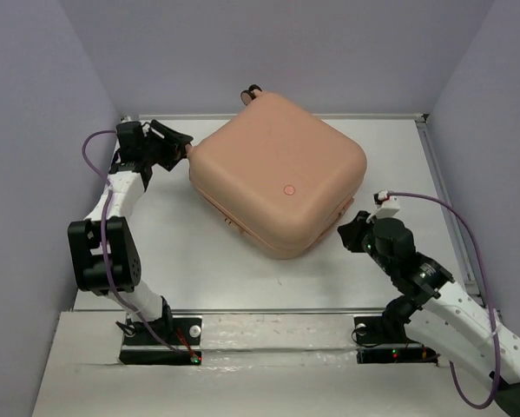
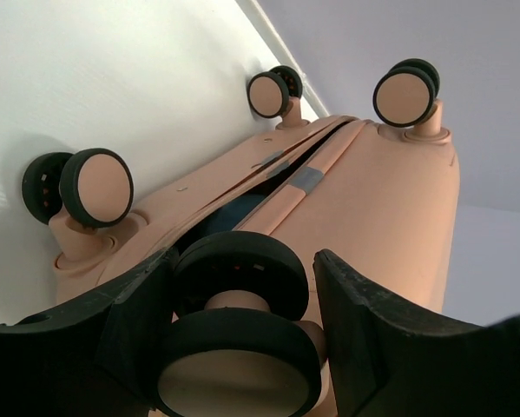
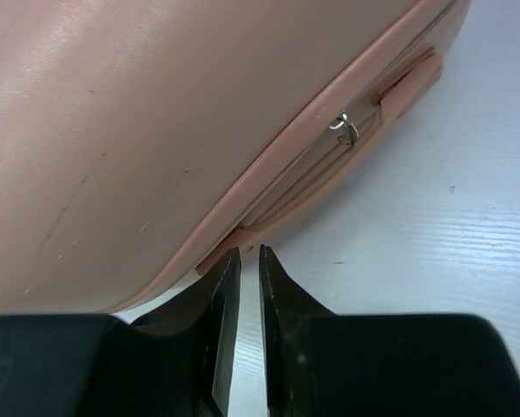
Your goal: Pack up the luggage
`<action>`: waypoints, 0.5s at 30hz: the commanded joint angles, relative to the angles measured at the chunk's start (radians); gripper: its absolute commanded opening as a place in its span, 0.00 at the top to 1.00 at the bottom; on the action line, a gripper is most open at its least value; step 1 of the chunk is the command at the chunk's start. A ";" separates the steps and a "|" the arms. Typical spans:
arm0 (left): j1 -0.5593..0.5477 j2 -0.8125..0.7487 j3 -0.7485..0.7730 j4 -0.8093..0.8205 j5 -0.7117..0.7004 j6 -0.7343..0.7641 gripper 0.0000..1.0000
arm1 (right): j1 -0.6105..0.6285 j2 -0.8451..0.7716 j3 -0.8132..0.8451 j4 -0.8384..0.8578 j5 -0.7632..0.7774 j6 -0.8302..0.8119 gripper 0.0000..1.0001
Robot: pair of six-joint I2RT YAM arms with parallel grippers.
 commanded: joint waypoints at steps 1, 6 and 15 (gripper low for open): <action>-0.001 0.028 0.055 0.131 0.082 0.041 0.94 | 0.006 0.103 -0.002 0.037 0.023 0.004 0.77; 0.008 0.103 0.081 0.140 0.070 0.065 0.81 | 0.006 0.187 -0.008 0.077 -0.034 -0.012 0.70; 0.031 0.065 0.069 0.123 -0.005 0.108 0.51 | -0.003 0.345 -0.069 0.272 -0.101 0.002 0.70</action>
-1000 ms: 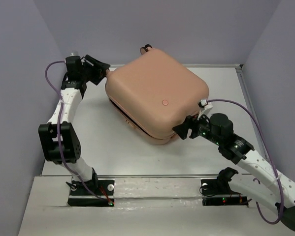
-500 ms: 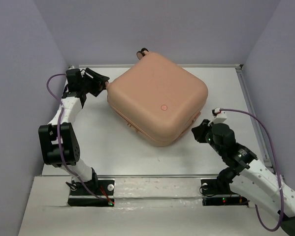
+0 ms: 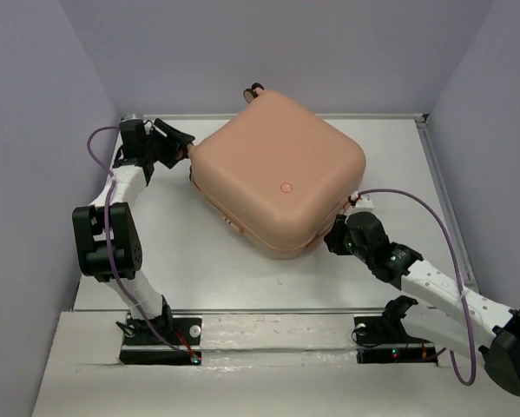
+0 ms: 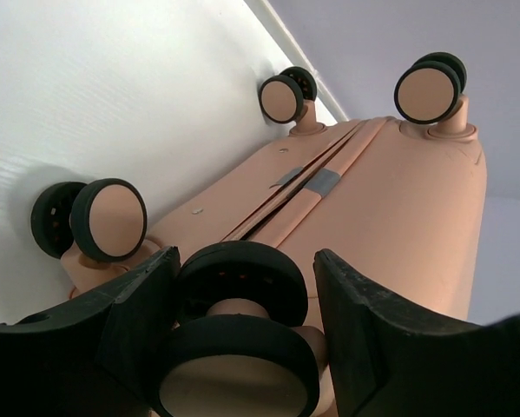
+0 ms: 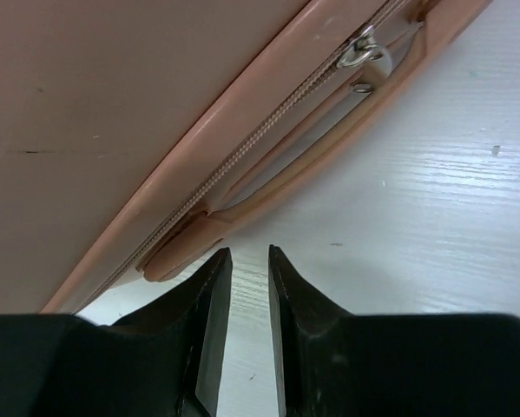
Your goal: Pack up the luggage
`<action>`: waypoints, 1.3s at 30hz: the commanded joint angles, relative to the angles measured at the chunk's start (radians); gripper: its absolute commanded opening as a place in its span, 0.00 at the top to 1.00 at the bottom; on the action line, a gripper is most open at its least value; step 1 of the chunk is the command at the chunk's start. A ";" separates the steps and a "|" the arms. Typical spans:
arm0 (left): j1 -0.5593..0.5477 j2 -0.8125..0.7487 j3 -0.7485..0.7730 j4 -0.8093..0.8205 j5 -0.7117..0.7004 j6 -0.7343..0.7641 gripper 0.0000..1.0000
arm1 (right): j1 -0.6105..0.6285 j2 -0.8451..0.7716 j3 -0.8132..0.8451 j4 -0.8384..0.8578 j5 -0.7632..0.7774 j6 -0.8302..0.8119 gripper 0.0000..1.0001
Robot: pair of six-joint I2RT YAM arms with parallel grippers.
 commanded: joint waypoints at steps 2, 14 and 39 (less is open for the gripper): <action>0.045 -0.090 -0.005 0.059 -0.063 0.061 0.15 | -0.002 0.090 -0.069 0.237 -0.074 0.013 0.70; 0.086 -0.620 -0.529 0.168 -0.180 -0.014 0.20 | -0.002 0.231 -0.124 0.682 -0.204 0.108 0.76; -0.368 -0.895 -1.028 0.330 -0.189 0.030 0.61 | -0.407 0.088 -0.152 0.701 -0.279 -0.261 0.64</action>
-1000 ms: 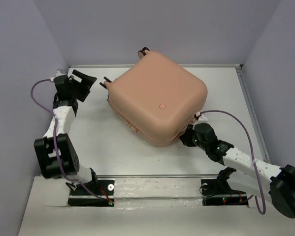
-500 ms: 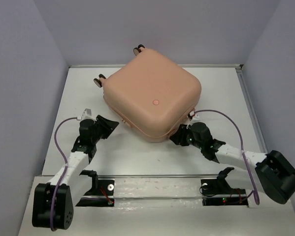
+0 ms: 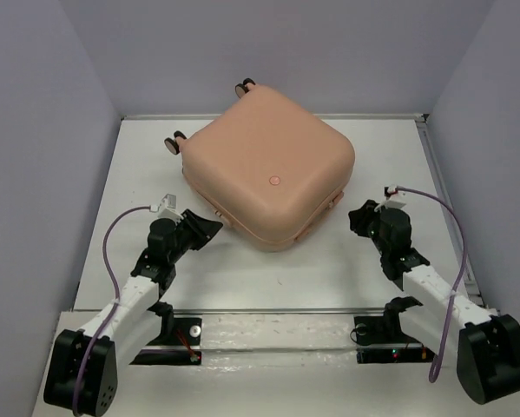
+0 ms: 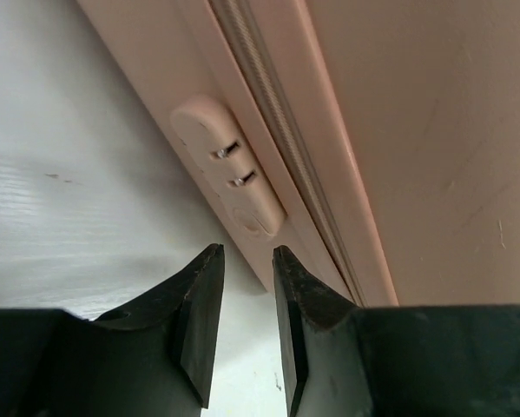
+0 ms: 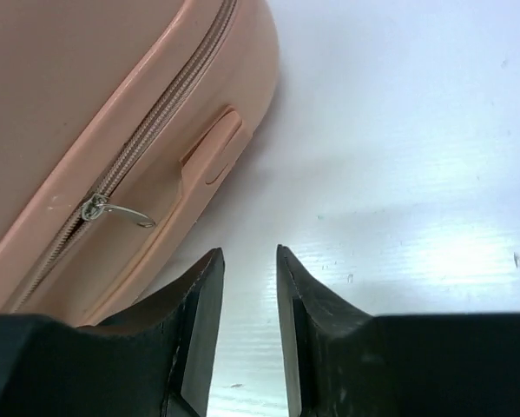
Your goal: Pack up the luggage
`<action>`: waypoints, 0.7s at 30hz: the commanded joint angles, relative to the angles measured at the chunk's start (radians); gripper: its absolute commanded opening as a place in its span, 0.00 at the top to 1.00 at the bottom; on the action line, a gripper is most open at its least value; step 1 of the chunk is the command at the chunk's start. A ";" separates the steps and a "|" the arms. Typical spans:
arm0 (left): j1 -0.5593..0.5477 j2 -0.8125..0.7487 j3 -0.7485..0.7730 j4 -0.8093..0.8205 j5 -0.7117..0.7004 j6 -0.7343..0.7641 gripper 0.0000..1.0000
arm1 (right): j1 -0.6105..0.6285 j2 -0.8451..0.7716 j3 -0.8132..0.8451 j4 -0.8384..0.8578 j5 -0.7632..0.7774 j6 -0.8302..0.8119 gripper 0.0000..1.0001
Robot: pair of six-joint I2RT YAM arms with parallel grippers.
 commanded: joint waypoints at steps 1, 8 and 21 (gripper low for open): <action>-0.043 -0.030 -0.017 0.069 0.018 0.045 0.61 | -0.052 0.101 0.060 0.225 -0.205 -0.182 0.64; -0.054 -0.015 -0.025 0.067 0.040 0.074 0.61 | -0.071 0.278 0.164 0.270 -0.444 -0.296 0.57; -0.055 -0.032 -0.025 0.069 0.061 0.073 0.61 | -0.071 0.422 0.252 0.251 -0.658 -0.351 0.60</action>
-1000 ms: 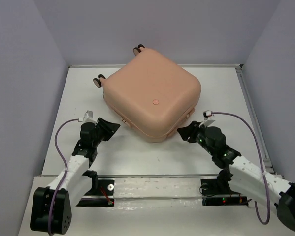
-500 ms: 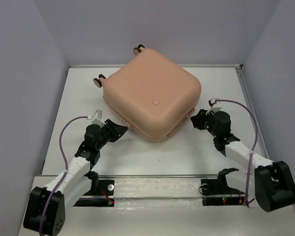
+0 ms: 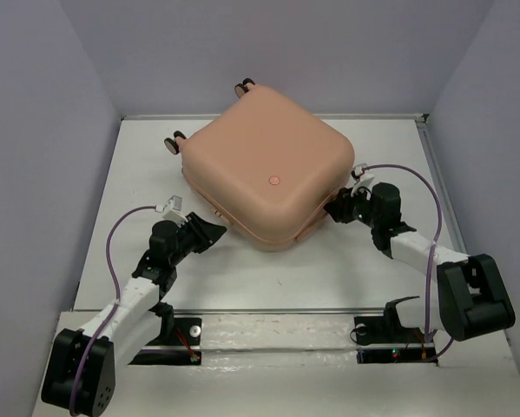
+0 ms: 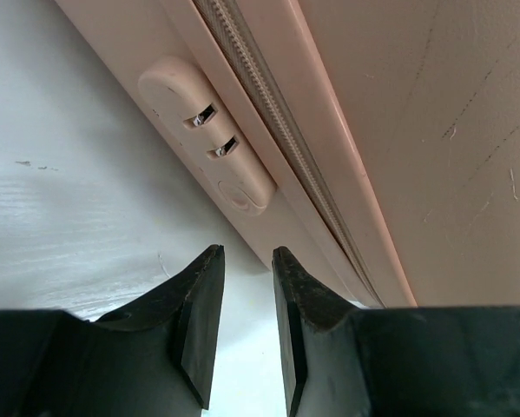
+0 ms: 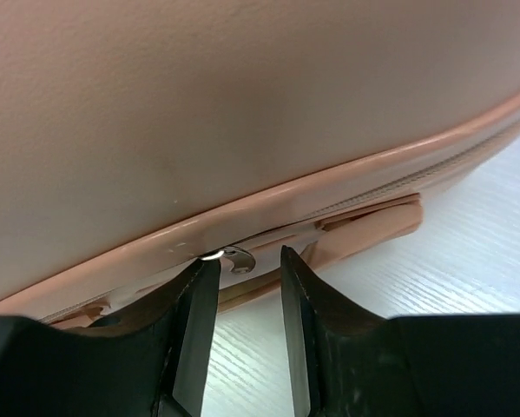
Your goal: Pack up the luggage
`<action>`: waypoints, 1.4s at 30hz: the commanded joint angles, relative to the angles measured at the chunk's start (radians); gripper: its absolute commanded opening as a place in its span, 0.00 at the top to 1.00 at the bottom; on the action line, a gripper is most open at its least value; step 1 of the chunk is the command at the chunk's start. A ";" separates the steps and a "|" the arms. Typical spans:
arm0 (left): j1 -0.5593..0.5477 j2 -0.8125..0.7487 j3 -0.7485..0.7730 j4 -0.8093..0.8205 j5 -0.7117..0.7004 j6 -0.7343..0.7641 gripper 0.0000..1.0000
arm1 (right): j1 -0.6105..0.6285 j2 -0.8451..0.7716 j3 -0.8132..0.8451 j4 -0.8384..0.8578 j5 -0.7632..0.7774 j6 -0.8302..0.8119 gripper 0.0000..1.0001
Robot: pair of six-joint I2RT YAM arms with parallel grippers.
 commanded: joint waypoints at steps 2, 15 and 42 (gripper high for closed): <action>-0.006 -0.021 0.000 0.045 0.021 0.019 0.61 | 0.006 -0.006 0.035 0.072 -0.144 -0.028 0.60; -0.025 0.001 0.023 0.036 0.044 0.051 0.66 | 0.006 0.023 -0.054 0.339 -0.086 -0.031 0.53; -0.278 0.180 0.155 0.169 -0.097 0.045 0.69 | 0.378 -0.301 -0.174 0.012 0.184 0.110 0.93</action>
